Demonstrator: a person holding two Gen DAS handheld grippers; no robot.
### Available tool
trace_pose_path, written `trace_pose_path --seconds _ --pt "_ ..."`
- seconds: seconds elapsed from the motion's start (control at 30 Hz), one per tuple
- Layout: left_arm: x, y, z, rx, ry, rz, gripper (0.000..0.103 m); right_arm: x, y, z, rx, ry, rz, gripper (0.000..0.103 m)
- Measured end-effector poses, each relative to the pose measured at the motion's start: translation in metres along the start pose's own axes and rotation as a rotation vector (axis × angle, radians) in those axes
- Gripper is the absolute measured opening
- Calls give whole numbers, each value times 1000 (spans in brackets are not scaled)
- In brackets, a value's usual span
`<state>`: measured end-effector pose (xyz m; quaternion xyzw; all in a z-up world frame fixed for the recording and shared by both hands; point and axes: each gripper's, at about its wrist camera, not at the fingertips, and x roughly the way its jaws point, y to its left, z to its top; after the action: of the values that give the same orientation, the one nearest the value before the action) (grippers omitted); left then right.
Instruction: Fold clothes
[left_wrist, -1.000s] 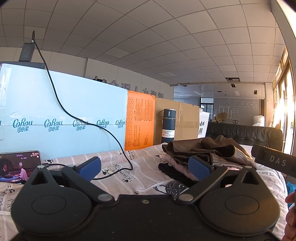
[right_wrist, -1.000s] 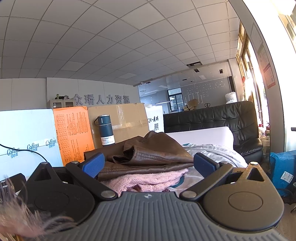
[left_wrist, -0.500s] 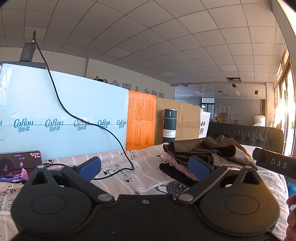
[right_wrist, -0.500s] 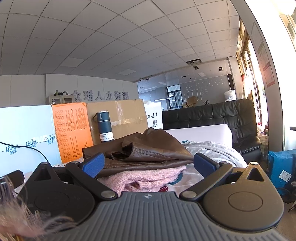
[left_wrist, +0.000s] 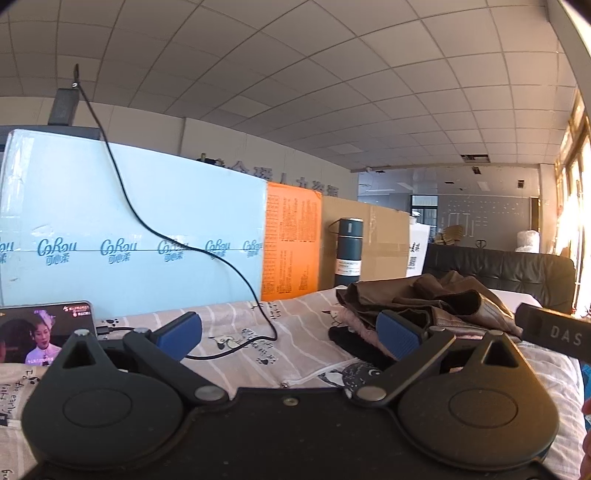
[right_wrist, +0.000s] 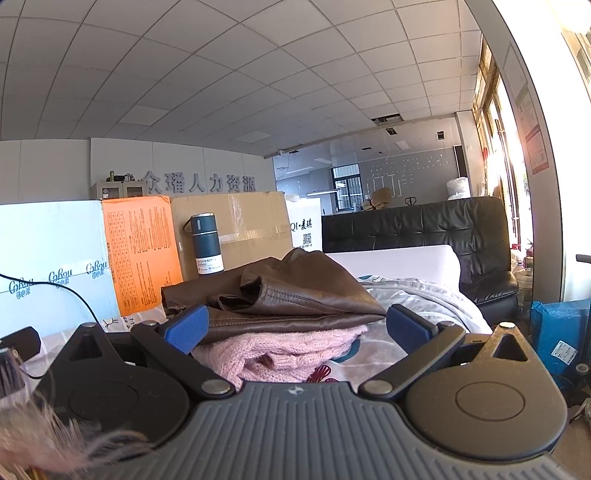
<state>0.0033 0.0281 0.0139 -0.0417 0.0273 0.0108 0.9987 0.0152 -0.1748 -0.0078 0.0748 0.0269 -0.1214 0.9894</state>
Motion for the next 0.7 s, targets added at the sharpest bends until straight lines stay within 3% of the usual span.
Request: trace_pose_path --seconds 0.7 --pt "1 0 -1 15 1 3 103 1 0 -1 -9 14 -2 103"
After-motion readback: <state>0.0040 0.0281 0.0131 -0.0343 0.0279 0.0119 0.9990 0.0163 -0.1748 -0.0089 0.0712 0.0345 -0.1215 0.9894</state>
